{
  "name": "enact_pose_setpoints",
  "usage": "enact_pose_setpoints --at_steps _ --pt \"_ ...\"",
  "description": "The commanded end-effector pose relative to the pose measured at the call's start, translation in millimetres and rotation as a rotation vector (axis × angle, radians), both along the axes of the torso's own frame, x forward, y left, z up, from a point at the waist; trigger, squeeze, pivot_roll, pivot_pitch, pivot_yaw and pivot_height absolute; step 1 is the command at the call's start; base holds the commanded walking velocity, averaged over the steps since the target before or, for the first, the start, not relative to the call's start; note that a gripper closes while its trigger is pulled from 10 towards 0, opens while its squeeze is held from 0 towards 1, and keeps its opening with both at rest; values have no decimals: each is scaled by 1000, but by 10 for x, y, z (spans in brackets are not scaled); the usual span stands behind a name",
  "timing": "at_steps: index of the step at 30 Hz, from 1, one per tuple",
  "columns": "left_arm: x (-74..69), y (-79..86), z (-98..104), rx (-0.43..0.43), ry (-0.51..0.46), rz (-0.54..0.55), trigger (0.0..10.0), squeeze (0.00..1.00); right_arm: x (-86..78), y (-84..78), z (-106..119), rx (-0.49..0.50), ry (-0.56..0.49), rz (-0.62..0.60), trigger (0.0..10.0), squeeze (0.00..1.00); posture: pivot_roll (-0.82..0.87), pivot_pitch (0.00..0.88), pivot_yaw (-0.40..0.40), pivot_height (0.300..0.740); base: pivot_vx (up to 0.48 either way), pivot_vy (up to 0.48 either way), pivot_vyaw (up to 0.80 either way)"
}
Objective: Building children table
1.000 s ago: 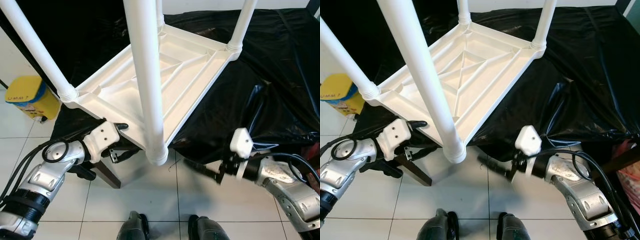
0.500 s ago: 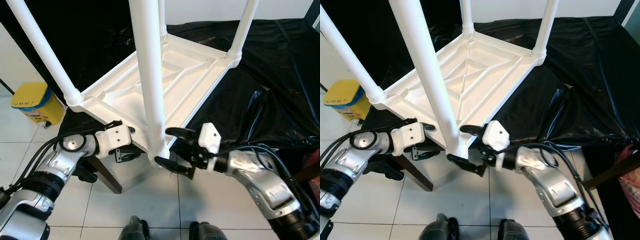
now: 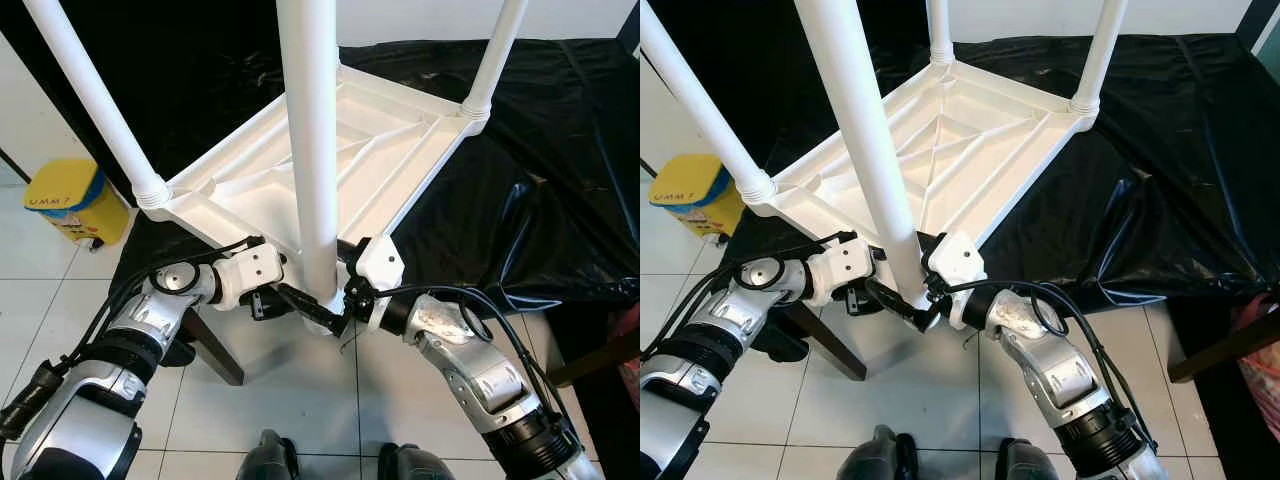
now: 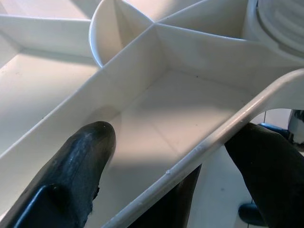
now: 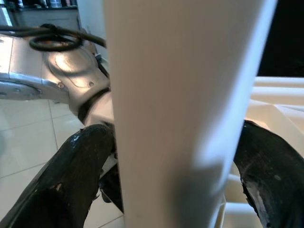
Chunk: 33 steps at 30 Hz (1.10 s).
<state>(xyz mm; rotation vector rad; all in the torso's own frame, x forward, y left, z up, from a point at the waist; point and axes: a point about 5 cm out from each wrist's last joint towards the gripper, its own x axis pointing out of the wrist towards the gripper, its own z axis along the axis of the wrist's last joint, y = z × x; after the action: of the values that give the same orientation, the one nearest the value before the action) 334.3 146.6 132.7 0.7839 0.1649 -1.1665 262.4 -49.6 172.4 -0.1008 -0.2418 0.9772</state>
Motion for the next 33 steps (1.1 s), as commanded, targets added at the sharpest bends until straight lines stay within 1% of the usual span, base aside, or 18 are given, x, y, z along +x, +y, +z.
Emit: enact_pose_setpoints --at_steps 1,4,5,7,8,10,12,13,14,15,16,17,19,22,26,33 --pt "180 40 249 -156 -218 232 10000 0 52 -58 -11 9 -6 -52 10000 0 16 125 31 740 0 0 0" --pt "190 41 279 -172 -224 236 10000 0 76 -87 -17 14 -5 -75 10000 0 16 125 31 740 0 0 0" --pt "205 52 361 -226 -231 249 10000 0 133 -187 -34 11 -2 -121 10000 0 13 123 29 740 0 0 0" --pt "205 52 361 -226 -231 249 10000 0 133 -187 -34 11 -2 -121 10000 0 13 123 29 740 0 0 0" --pt "212 62 437 -285 -237 262 10000 0 185 -294 -49 2 -2 -163 10000 0 11 120 27 740 0 0 0" --pt "189 54 572 -439 -215 278 10000 0 313 -557 -93 -28 -6 -263 10000 0 8 115 25 740 0 0 0" --pt "189 54 572 -439 -215 278 10000 0 313 -557 -93 -28 -6 -263 10000 0 8 115 25 740 0 0 0" --pt "172 43 612 -501 -201 283 10000 0 360 -656 -108 -39 -9 -302 10000 0 7 114 24 740 0 0 0" --pt "172 43 612 -501 -201 283 10000 0 360 -656 -108 -39 -9 -302 10000 0 7 114 24 740 0 0 0" --pt "158 30 637 -546 -191 288 10000 0 402 -745 -118 -47 -9 -335 10000 0 8 112 22 740 0 0 0" --pt "151 21 649 -568 -187 291 10000 0 427 -793 -125 -49 -10 -354 10000 0 8 111 20 740 0 0 0" --pt "151 21 649 -568 -187 291 10000 0 427 -793 -125 -49 -10 -354 10000 0 8 111 20 740 0 0 0" --pt "138 15 641 -595 -186 309 10000 0 477 -893 -153 -66 -6 -387 10000 0 8 105 17 740 0 0 0" --pt "115 0 626 -598 -188 304 10000 0 487 -918 -175 -74 -1 -387 10000 0 10 104 12 740 0 0 0" --pt "92 -13 625 -585 -195 292 10000 0 469 -858 -199 -72 2 -366 10000 0 12 102 12 740 0 0 0" --pt "67 -16 663 -595 -184 289 10000 0 483 -838 -202 -60 -9 -356 10000 0 9 103 15 740 0 0 0"
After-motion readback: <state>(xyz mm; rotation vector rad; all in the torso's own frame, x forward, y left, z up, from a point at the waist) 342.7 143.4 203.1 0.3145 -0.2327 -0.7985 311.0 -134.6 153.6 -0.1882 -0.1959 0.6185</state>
